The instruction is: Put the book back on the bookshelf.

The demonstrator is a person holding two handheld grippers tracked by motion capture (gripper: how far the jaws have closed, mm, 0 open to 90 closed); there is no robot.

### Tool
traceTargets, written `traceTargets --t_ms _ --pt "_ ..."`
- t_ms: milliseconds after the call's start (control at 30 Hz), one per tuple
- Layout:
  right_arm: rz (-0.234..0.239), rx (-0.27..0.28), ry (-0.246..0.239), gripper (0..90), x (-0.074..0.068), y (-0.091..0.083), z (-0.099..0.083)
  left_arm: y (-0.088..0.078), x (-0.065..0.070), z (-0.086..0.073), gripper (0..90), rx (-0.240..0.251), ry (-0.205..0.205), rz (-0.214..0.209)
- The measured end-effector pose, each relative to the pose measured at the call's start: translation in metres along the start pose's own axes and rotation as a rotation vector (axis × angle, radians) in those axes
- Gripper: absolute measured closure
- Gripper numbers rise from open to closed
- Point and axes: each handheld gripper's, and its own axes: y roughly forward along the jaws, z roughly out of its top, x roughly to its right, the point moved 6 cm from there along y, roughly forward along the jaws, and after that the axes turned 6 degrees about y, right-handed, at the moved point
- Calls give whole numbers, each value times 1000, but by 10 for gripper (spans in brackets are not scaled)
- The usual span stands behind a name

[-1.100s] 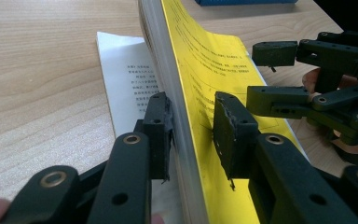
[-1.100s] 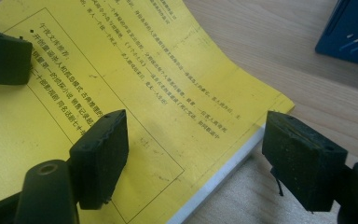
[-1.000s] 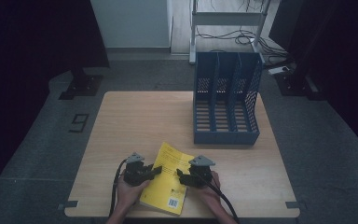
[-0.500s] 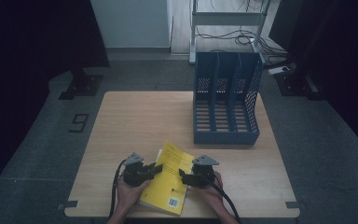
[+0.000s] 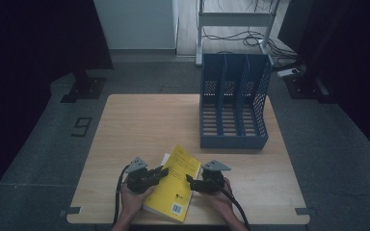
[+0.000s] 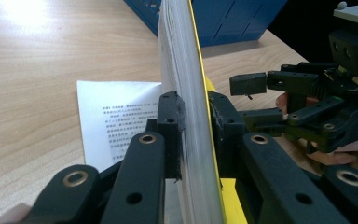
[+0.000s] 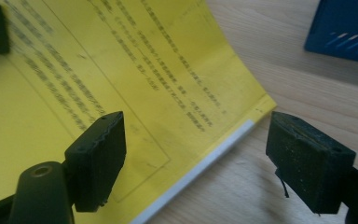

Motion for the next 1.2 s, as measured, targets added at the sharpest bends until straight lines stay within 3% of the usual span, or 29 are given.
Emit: traceTargets --t_ms 100,500,933,1200 --pt "45 14 31 195 -2 -6 5 -2 4 3 771 13 29 -1" --pt "37 53 22 187 3 -17 12 -8 18 11 775 49 112 -21" --pt "51 61 23 173 3 -23 14 -13 22 14 777 69 123 -40" --pt "73 36 23 139 3 -22 13 -17 24 17 778 86 128 -55"
